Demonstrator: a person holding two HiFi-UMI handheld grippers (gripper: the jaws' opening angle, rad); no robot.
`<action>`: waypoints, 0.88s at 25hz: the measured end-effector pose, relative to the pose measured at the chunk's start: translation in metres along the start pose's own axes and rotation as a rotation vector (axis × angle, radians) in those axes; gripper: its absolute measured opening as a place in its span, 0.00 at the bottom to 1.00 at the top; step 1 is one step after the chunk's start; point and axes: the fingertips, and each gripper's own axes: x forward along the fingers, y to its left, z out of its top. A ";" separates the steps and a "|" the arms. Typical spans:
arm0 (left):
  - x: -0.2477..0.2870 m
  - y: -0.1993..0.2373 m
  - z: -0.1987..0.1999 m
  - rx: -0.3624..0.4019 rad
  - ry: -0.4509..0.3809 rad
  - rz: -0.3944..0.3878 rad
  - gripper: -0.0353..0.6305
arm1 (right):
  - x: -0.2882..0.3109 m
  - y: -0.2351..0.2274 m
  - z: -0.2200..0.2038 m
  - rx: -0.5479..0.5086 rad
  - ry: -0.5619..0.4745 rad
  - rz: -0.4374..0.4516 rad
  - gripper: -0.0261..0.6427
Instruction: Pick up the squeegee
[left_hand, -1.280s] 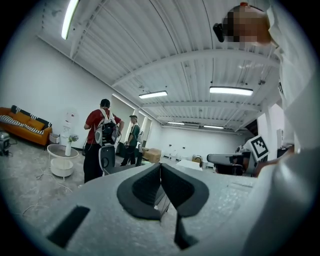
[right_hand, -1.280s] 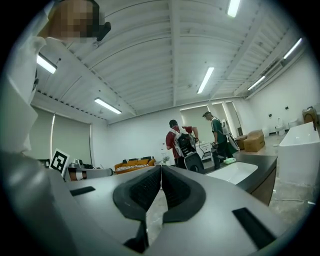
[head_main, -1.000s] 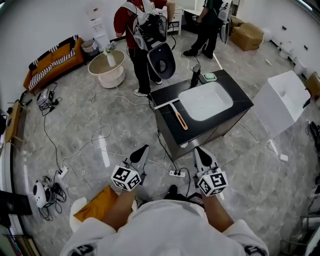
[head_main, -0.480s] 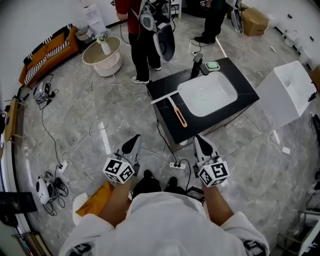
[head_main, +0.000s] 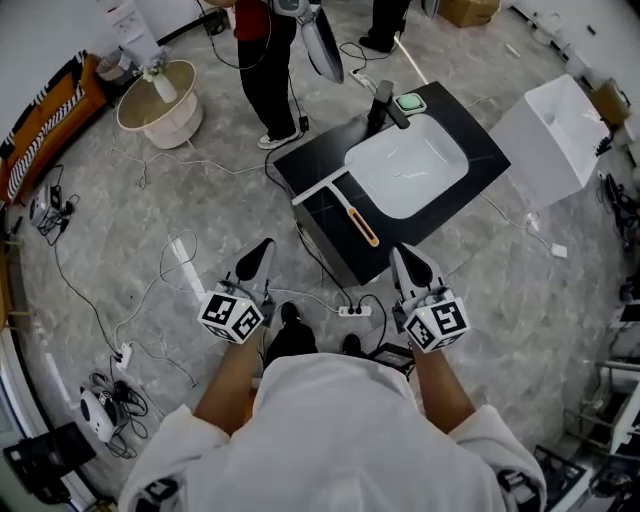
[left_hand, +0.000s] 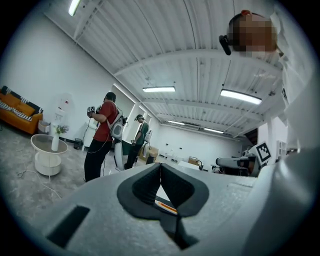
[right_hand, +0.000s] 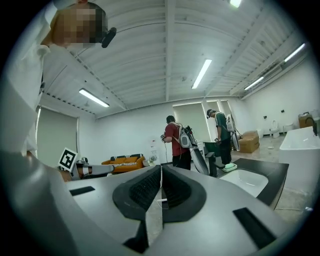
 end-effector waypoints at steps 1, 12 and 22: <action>0.005 0.010 0.001 -0.009 0.004 -0.017 0.08 | 0.009 0.002 -0.001 -0.001 0.011 -0.012 0.06; 0.026 0.088 0.005 -0.061 0.050 -0.162 0.08 | 0.093 0.033 -0.011 -0.040 0.128 -0.067 0.06; 0.026 0.124 -0.007 -0.108 0.068 -0.122 0.08 | 0.129 0.022 -0.033 -0.058 0.278 -0.008 0.10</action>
